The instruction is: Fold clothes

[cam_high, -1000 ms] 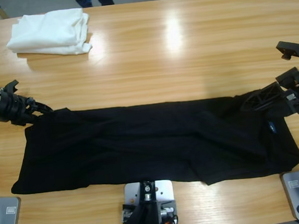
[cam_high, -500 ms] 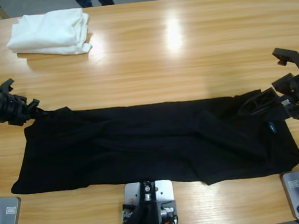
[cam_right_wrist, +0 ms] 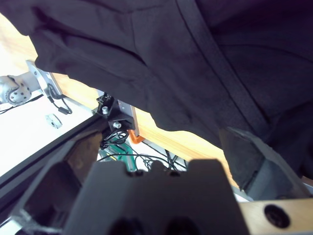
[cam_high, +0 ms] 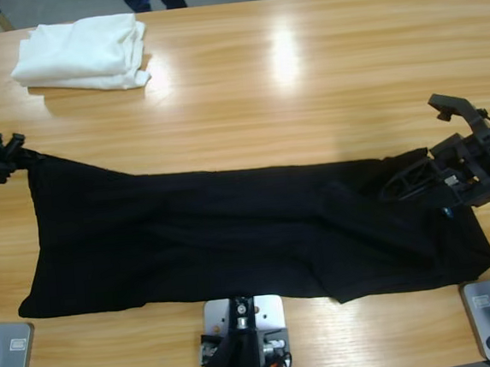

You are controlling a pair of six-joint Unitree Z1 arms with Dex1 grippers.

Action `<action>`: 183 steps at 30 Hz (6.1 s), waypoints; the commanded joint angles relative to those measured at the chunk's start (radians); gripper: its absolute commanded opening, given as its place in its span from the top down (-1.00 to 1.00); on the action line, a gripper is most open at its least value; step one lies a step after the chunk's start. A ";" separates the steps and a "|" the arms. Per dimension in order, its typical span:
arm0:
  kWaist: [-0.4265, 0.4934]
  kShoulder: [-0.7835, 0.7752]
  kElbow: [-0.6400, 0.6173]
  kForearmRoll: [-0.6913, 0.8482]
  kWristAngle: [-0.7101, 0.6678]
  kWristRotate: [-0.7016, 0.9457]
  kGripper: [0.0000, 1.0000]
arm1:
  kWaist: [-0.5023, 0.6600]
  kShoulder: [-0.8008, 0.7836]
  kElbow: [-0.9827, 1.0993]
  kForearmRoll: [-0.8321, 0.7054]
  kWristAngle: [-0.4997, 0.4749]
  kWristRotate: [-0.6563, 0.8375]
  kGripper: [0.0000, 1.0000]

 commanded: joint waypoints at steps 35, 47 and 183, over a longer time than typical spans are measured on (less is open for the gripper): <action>-0.333 0.035 -0.086 0.300 0.094 0.097 0.11 | 0.038 0.050 0.064 -0.218 -0.206 0.073 0.52; -0.401 -0.069 0.015 0.287 0.085 0.047 0.25 | 0.173 0.234 0.059 -0.368 -0.113 0.009 0.07; 0.095 0.191 0.001 0.102 -0.121 0.389 1.00 | 0.621 0.189 -0.075 -0.049 -0.076 -0.218 1.00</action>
